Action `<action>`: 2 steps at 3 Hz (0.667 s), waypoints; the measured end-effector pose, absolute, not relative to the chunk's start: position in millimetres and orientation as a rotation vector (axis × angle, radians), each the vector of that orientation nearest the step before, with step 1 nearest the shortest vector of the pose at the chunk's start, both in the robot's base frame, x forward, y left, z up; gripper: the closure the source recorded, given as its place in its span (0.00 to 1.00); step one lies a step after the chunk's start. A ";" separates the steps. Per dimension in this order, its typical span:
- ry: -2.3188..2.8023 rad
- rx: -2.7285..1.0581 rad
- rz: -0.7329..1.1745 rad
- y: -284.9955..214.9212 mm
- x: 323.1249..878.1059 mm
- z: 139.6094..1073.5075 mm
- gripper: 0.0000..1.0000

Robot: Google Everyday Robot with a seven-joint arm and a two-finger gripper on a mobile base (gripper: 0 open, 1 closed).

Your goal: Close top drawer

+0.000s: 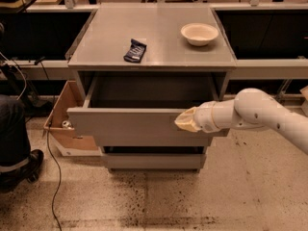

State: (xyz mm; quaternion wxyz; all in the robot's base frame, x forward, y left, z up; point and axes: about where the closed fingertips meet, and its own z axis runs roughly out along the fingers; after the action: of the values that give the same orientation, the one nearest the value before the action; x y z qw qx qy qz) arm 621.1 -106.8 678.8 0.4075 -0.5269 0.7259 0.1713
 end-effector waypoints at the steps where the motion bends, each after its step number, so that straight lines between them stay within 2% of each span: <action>1: 1.821 -1.293 0.383 -93.4 640.9 671.9 1.00; 2: 1.804 -1.251 0.348 -78.4 662.2 670.6 1.00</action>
Offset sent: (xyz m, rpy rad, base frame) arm 0.0675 0.0415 -0.0071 0.0240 -0.1271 -0.1212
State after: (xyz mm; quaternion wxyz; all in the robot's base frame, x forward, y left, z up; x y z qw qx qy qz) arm 662.2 -78.4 670.6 0.4435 -0.5045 0.7274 0.1405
